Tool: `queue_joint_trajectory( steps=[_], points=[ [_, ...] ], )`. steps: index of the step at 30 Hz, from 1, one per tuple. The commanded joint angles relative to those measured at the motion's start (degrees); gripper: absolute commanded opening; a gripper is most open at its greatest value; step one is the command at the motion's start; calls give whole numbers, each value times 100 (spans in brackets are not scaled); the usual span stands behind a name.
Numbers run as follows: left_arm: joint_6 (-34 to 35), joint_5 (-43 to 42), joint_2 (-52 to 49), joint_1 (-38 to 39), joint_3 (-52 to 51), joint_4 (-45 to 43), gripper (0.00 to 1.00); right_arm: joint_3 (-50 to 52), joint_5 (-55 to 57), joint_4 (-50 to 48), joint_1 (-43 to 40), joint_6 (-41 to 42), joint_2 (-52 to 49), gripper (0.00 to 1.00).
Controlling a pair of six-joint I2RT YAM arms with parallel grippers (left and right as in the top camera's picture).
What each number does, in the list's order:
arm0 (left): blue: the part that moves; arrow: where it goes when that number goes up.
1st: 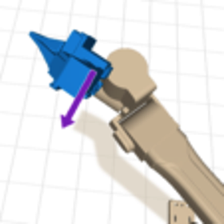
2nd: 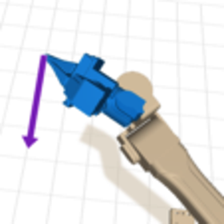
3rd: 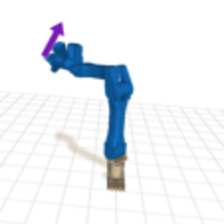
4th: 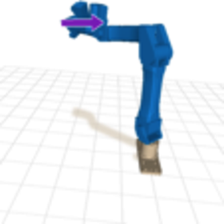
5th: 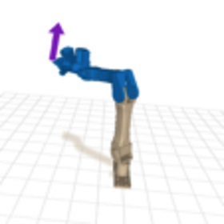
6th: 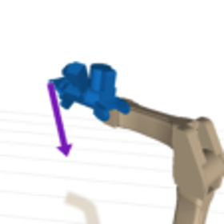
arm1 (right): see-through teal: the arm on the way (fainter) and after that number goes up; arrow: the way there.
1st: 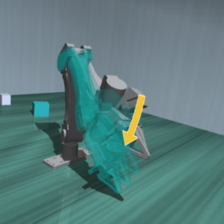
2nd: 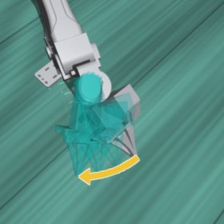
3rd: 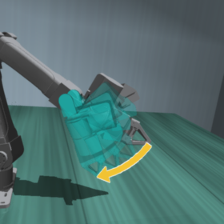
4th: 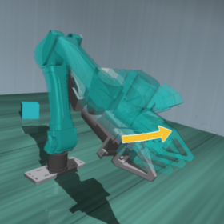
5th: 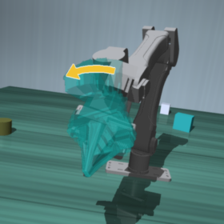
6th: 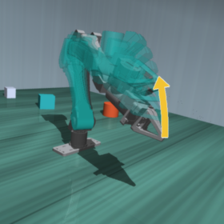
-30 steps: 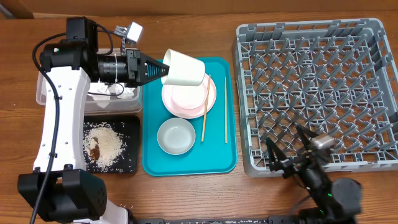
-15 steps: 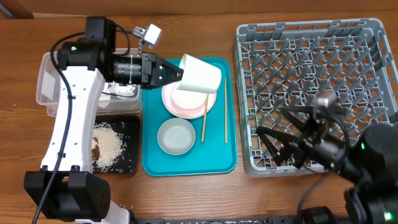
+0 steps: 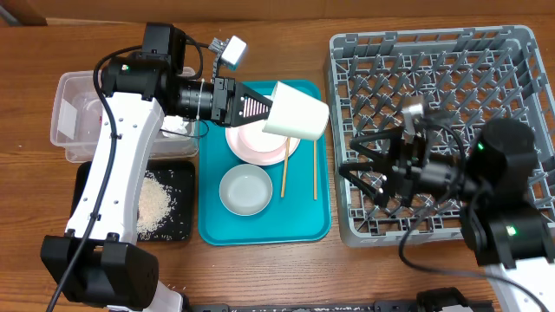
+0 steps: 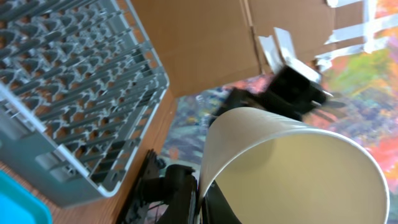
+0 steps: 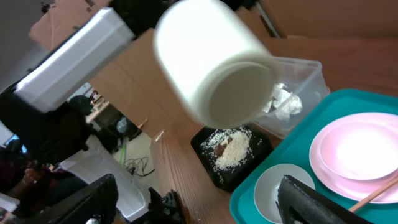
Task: Sort waste into correct bins and load items into the dishwasher
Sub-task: 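Reach the right gripper toward the cup held by the left gripper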
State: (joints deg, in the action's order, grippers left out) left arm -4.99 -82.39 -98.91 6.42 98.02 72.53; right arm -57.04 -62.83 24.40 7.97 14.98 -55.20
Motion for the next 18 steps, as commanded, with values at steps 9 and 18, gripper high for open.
queue_joint_trajectory(
  steps=[9,18],
  points=[
    [-275,-470,-37,39,39,-186,4,-140,-1961,-2138,33,358,-1379,85],
    [-538,-446,-37,289,39,-240,4,-140,-1895,-2649,33,1067,-1421,89]
  ],
)
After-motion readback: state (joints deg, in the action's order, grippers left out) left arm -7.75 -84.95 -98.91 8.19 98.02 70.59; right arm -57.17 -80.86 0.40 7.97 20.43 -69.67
